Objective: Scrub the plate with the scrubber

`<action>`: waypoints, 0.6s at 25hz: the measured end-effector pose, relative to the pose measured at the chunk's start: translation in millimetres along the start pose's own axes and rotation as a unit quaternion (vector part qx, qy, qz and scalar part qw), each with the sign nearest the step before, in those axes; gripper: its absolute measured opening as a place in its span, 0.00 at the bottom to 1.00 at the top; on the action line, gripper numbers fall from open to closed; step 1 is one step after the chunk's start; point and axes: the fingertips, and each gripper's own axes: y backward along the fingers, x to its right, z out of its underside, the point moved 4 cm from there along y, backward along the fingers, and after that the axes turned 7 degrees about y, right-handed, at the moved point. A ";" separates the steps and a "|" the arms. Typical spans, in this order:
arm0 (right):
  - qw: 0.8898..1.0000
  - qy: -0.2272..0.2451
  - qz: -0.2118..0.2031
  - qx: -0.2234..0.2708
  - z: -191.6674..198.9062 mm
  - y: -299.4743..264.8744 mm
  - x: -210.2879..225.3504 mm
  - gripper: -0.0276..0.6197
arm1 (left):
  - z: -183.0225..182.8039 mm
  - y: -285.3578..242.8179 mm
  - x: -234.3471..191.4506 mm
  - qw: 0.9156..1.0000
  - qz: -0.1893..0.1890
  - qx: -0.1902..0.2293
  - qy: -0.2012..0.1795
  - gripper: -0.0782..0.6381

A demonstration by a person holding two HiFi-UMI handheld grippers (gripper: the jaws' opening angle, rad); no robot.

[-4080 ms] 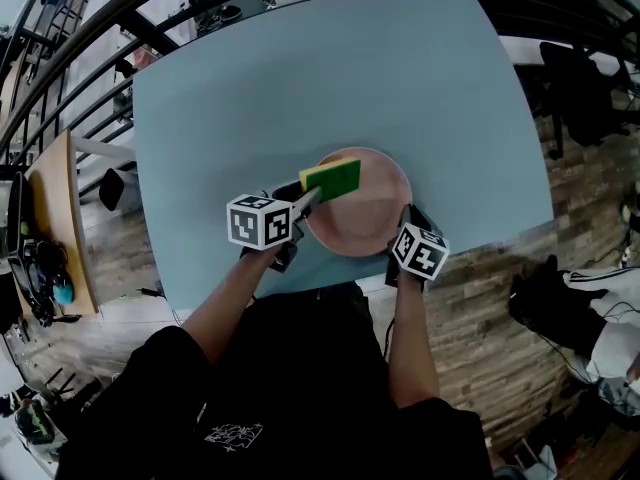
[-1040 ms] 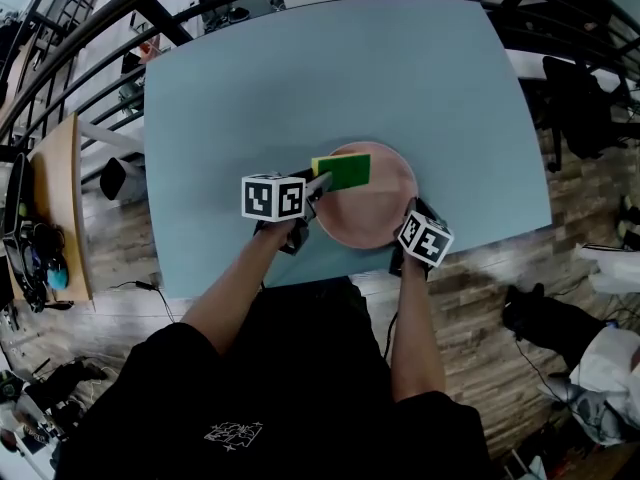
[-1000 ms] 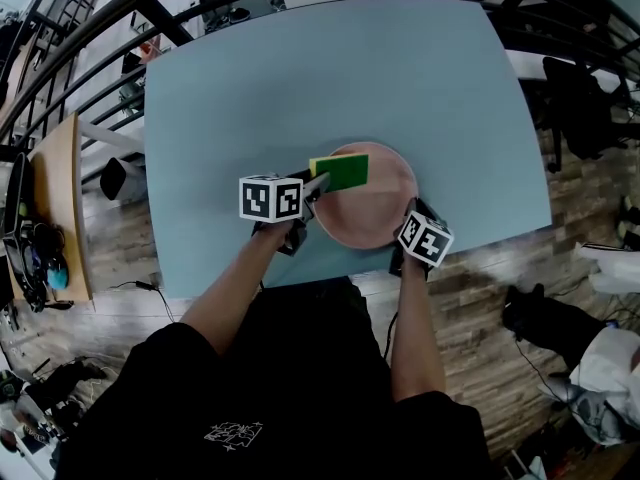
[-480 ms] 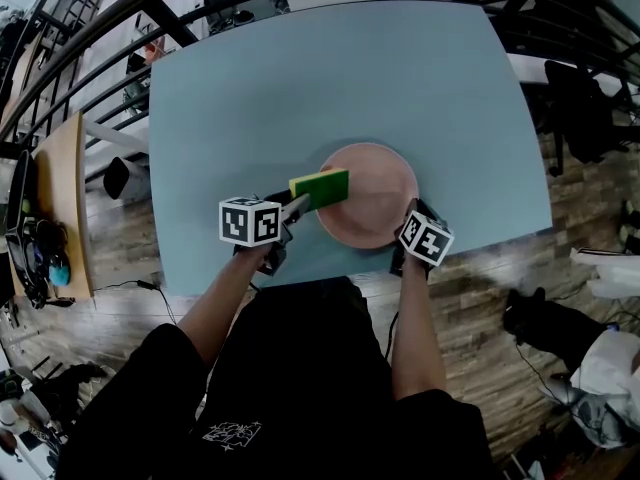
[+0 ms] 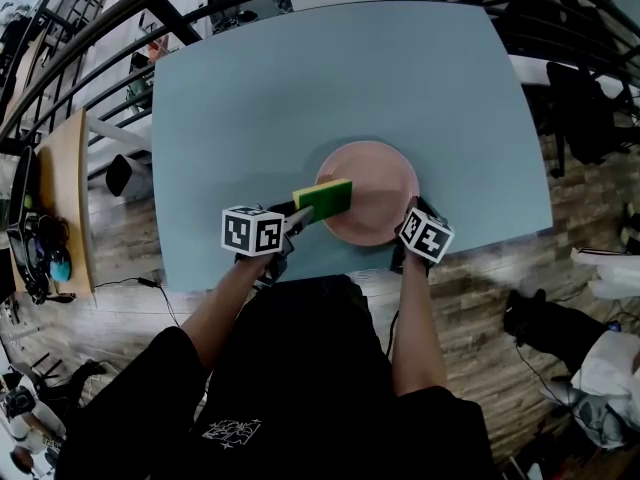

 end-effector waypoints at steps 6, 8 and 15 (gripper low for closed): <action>1.000 0.001 -0.002 0.001 0.2 0.2 -0.4 0.07 | 16.2 -3.8 10.6 1.000 0.010 -0.010 0.006 0.29; 1.000 0.001 -0.002 0.001 1.4 0.2 -0.2 0.07 | 19.0 -7.6 15.8 1.000 0.015 -0.015 0.003 0.29; 1.000 0.001 -0.003 0.000 -0.1 0.3 -0.3 0.07 | 18.3 -29.6 38.1 0.999 0.033 -0.030 -0.016 0.29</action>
